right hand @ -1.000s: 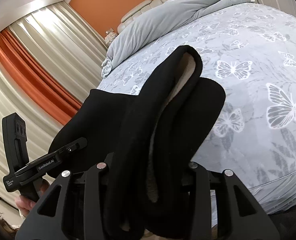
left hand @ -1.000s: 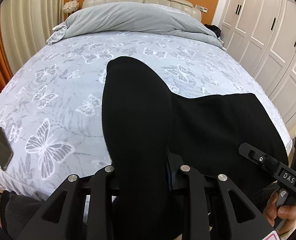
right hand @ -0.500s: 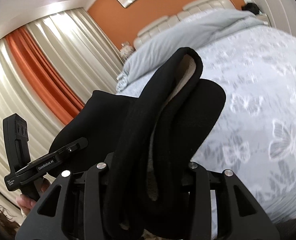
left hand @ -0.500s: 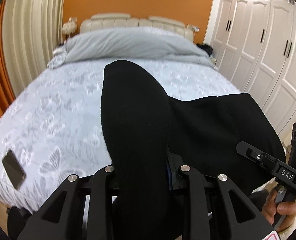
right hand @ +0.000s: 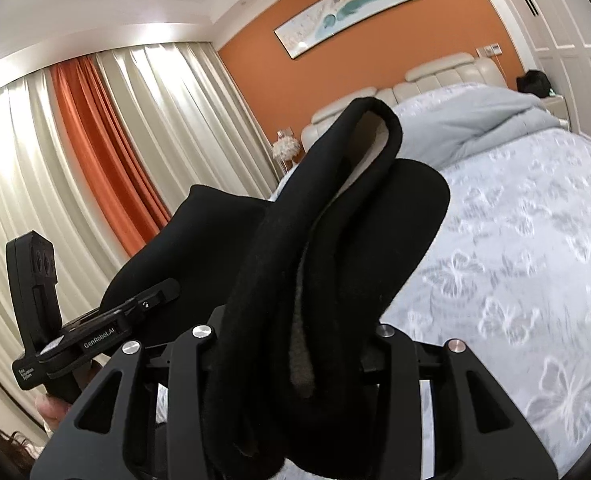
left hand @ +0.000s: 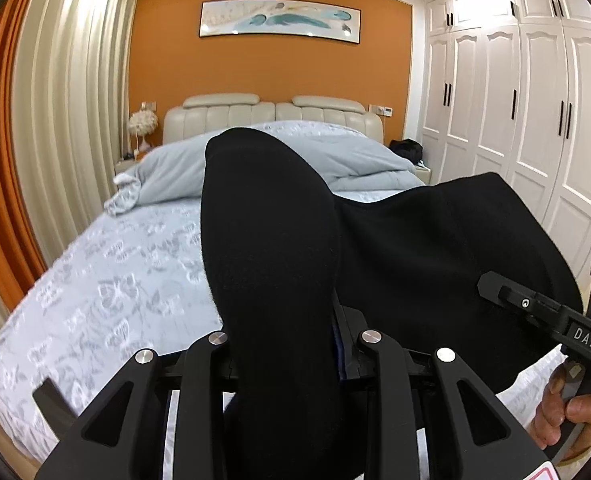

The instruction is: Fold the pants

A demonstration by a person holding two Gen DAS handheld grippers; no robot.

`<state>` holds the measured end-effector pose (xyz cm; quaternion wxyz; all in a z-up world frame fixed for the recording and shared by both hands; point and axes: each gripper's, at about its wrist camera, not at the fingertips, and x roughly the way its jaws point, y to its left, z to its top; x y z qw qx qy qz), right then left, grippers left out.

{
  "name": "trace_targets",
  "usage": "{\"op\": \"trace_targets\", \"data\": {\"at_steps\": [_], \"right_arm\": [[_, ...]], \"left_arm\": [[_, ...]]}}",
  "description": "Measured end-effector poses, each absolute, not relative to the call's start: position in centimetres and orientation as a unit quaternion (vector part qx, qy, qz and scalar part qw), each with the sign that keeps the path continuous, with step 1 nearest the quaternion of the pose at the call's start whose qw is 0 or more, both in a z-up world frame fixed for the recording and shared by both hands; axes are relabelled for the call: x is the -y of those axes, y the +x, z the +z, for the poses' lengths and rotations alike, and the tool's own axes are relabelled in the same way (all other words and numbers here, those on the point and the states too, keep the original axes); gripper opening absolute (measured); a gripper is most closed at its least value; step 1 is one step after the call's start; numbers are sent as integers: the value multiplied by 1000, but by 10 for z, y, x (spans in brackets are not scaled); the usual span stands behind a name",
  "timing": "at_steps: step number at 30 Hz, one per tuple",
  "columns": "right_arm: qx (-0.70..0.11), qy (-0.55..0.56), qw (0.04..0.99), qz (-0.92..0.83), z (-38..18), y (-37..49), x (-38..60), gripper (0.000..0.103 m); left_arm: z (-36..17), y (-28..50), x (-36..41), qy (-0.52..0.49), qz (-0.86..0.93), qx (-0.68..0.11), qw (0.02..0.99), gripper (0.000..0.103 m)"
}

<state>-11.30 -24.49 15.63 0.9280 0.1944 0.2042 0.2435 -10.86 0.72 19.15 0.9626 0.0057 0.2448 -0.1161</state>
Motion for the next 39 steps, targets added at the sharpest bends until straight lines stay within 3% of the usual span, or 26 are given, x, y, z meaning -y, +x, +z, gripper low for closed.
{"op": "trace_targets", "data": {"at_steps": [17, 39], "right_arm": [[-201, 200, 930, 233, 176, 20, 244, 38], [-249, 237, 918, 198, 89, 190, 258, 38]], "left_arm": [[207, 18, 4, 23, -85, -235, 968, 26], [124, 198, 24, 34, -70, -277, 958, 27]]}}
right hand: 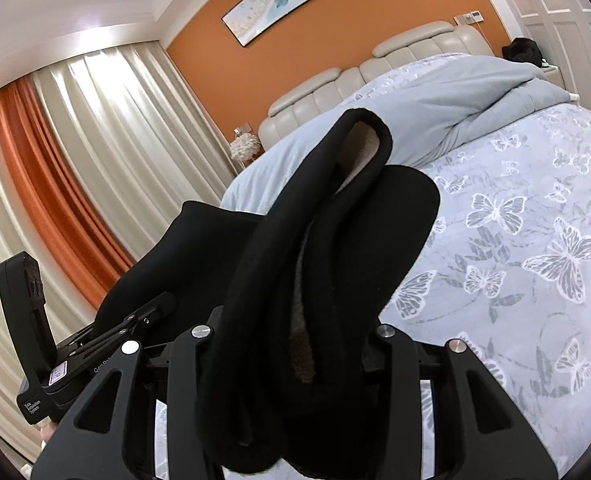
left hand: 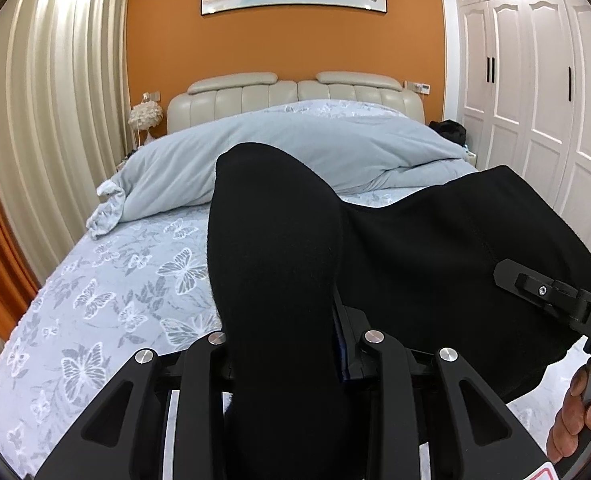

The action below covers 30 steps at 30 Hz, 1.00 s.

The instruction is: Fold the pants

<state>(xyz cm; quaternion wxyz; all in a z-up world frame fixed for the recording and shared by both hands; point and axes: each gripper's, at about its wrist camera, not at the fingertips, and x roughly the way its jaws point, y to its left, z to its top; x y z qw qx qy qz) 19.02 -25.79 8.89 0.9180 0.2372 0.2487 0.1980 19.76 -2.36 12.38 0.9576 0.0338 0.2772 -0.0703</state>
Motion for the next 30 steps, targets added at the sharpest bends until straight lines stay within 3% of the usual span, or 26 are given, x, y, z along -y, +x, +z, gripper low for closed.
{"op": "trace_targets", "data": {"at_steps": [11, 14, 16, 18, 19, 20, 23, 26, 28, 30], "right_arm": [[-280, 226, 914, 189, 30, 247, 263, 40], [-321, 216, 906, 174, -20, 279, 269, 52], [-368, 206, 897, 131, -55, 294, 278, 54], [-408, 219, 884, 71, -84, 294, 297, 55], [-388, 235, 888, 77, -84, 284, 304, 55], [-349, 230, 905, 79, -71, 269, 308, 54], [-300, 177, 930, 115, -28, 261, 285, 47], [-289, 158, 930, 162, -1, 276, 251, 47], [-305, 124, 930, 165, -5, 298, 229, 45], [-355, 88, 924, 114, -40, 325, 227, 45]], "left_arm": [[64, 252, 22, 28, -74, -295, 952, 27], [30, 277, 15, 9, -83, -298, 951, 37], [-12, 300, 3, 0, -66, -322, 944, 53], [-45, 312, -10, 17, -16, -360, 933, 52], [-54, 312, -19, 20, 11, -370, 929, 46], [-53, 303, -35, -5, 14, -361, 932, 46], [-24, 286, -60, -75, -18, -325, 943, 49], [1, 305, -41, -82, -30, -344, 935, 52], [1, 315, -25, -90, -48, -343, 934, 65], [-21, 331, -4, -65, -51, -369, 926, 70]]}}
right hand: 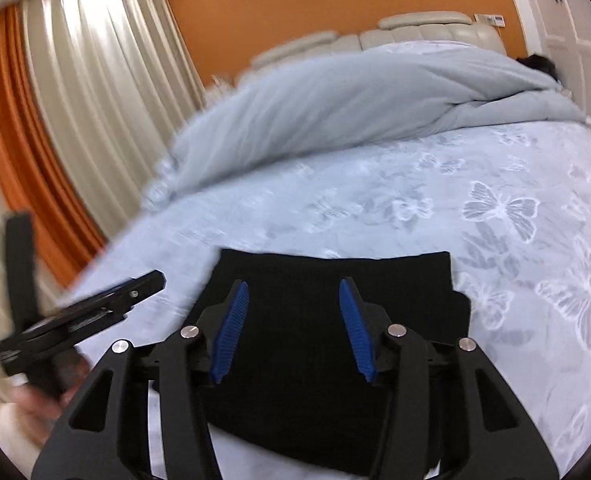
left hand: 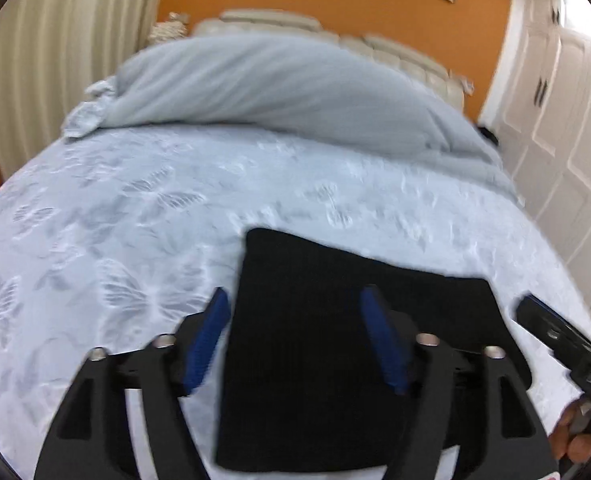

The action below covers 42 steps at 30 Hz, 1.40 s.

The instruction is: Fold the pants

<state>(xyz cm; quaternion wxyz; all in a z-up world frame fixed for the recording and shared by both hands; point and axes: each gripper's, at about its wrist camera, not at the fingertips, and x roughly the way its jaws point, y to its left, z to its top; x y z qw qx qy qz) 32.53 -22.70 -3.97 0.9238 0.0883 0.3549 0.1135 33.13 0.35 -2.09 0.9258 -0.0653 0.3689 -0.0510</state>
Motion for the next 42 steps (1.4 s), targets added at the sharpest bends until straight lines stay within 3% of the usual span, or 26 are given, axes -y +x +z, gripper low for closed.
{"op": "trace_targets", "data": {"at_steps": [2, 4, 7, 10, 12, 20, 21, 23, 26, 30, 31, 32, 33, 34, 35, 36, 38, 40, 42], "right_arm": [[-412, 81, 904, 75, -87, 345, 241, 34], [-380, 67, 919, 87, -76, 330, 240, 33], [-356, 87, 924, 112, -45, 301, 234, 38], [-380, 51, 921, 76, -66, 297, 233, 50], [-389, 25, 919, 54, -82, 291, 235, 49], [-356, 101, 926, 69, -21, 233, 246, 52], [-359, 107, 925, 66, -19, 229, 249, 54], [-367, 119, 921, 54, -21, 227, 252, 70], [-393, 142, 908, 43, -40, 235, 263, 79], [-437, 224, 869, 62, -84, 257, 280, 79], [-448, 244, 857, 67, -99, 266, 282, 79], [-453, 251, 853, 70, -105, 270, 282, 67], [-460, 254, 847, 79, -114, 277, 280, 60], [-458, 251, 848, 87, -113, 278, 278, 47], [-455, 243, 850, 102, -105, 277, 276, 32], [-450, 235, 854, 115, -92, 273, 277, 29], [-427, 210, 869, 135, -67, 260, 283, 20], [-431, 175, 879, 100, -71, 262, 293, 20], [-496, 183, 845, 76, -111, 271, 301, 24]], "left_arm": [[-60, 349, 8, -47, -34, -421, 905, 70], [-90, 357, 9, -41, -26, -445, 894, 76], [-71, 341, 7, -46, -22, -426, 903, 71], [-54, 320, 6, -33, -6, -402, 915, 71], [-46, 305, 12, -10, 1, -392, 920, 71], [-15, 243, 12, 35, -1, -382, 923, 72], [-12, 237, 12, 40, 3, -379, 924, 72], [-9, 232, 12, 43, 4, -383, 923, 74], [-17, 238, 5, 17, -14, -410, 912, 87], [-55, 272, -32, -109, -33, -473, 874, 87], [-67, 281, -41, -142, -34, -483, 864, 87], [-83, 291, -49, -173, -41, -495, 851, 76], [-98, 301, -52, -195, -59, -508, 837, 53], [-104, 304, -52, -203, -66, -506, 836, 53], [-101, 302, -51, -202, -67, -495, 842, 38], [-94, 299, -45, -189, -81, -495, 844, 27], [-73, 283, -35, -148, -92, -481, 859, 25], [-62, 270, -26, -104, -100, -471, 870, 26], [-82, 277, -20, -95, -89, -509, 851, 39]]}}
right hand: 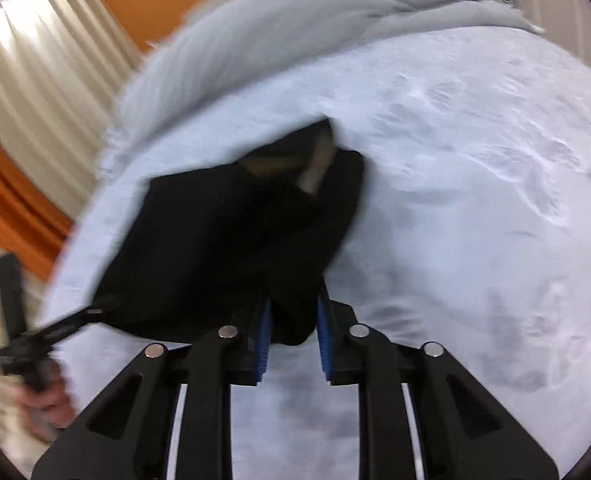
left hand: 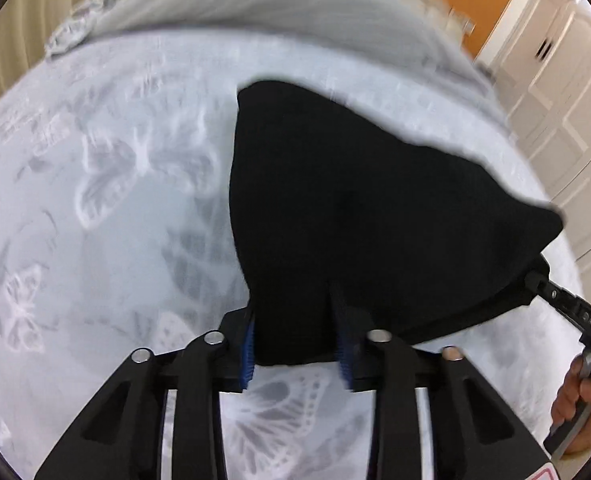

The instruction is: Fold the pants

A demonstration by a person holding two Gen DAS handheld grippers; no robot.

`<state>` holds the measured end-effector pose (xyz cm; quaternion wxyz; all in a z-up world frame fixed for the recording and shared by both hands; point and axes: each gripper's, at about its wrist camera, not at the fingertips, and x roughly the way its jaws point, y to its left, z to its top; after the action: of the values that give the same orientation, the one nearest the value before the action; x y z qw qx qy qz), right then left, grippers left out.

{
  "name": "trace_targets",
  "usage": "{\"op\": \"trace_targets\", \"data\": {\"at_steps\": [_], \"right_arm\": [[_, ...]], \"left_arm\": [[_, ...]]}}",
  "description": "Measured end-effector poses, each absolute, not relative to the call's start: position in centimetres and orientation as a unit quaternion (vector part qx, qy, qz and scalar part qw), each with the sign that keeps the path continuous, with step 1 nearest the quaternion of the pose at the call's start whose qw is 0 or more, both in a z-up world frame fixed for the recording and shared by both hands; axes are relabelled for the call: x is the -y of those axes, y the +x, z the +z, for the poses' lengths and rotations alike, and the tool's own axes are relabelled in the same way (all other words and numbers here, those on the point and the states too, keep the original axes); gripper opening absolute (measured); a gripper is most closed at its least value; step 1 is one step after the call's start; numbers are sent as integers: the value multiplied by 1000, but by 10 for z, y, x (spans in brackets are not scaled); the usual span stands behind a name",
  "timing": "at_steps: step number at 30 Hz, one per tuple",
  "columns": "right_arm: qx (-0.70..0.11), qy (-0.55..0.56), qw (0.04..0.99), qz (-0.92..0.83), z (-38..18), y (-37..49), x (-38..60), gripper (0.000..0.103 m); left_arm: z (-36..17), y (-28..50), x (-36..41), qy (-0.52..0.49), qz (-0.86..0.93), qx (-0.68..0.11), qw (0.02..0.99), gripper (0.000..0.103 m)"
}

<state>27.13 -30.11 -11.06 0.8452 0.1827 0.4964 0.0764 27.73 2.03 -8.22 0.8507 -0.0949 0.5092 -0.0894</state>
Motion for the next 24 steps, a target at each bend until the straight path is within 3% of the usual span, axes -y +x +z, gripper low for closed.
{"op": "trace_targets", "data": {"at_steps": [2, 6, 8, 12, 19, 24], "right_arm": [[-475, 196, 856, 64, -112, 254, 300, 29], [-454, 86, 886, 34, -73, 218, 271, 30], [-438, 86, 894, 28, -53, 196, 264, 51], [-401, 77, 912, 21, -21, 149, 244, 54], [-337, 42, 941, -1, 8, 81, 221, 82], [-303, 39, 952, -7, 4, 32, 213, 86]], "left_arm": [[-91, 274, -25, -109, -68, -506, 853, 45], [-63, 237, -21, -70, -44, -474, 877, 45], [-46, 212, -18, -40, -31, -454, 890, 45], [-14, 169, -15, -6, -27, -433, 901, 45], [17, 82, -7, 62, -25, -380, 923, 64], [9, 42, -12, 71, -16, -367, 928, 71]]}}
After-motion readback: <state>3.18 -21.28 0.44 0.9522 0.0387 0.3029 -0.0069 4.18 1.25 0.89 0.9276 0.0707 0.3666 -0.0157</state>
